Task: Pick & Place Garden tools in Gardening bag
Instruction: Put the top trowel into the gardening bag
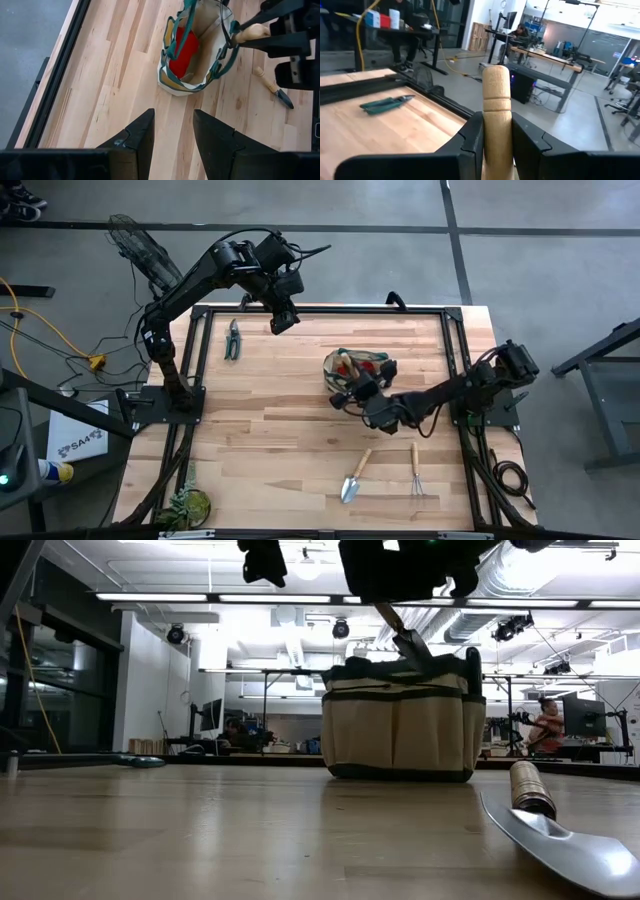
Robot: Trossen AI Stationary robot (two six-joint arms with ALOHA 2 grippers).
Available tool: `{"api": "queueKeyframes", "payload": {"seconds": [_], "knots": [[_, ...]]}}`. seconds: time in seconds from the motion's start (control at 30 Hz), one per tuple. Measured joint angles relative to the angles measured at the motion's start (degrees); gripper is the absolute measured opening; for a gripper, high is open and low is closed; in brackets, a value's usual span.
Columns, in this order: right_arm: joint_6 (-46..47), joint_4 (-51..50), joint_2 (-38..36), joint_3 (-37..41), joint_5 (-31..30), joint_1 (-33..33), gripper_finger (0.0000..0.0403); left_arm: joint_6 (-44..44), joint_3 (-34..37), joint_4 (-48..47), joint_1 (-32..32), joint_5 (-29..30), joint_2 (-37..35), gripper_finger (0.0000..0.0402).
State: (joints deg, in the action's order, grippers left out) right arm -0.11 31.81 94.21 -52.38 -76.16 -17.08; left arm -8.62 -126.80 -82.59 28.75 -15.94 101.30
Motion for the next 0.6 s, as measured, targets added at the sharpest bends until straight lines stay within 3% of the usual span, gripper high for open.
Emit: {"api": "queueKeyframes", "payload": {"seconds": [0.6], "knots": [[0.29, -5.63, -0.02, 0.0, 7.0, 1.39, 0.0063, 0.0, 0.0, 0.0, 0.0, 0.0, 0.0, 0.0132]]}}
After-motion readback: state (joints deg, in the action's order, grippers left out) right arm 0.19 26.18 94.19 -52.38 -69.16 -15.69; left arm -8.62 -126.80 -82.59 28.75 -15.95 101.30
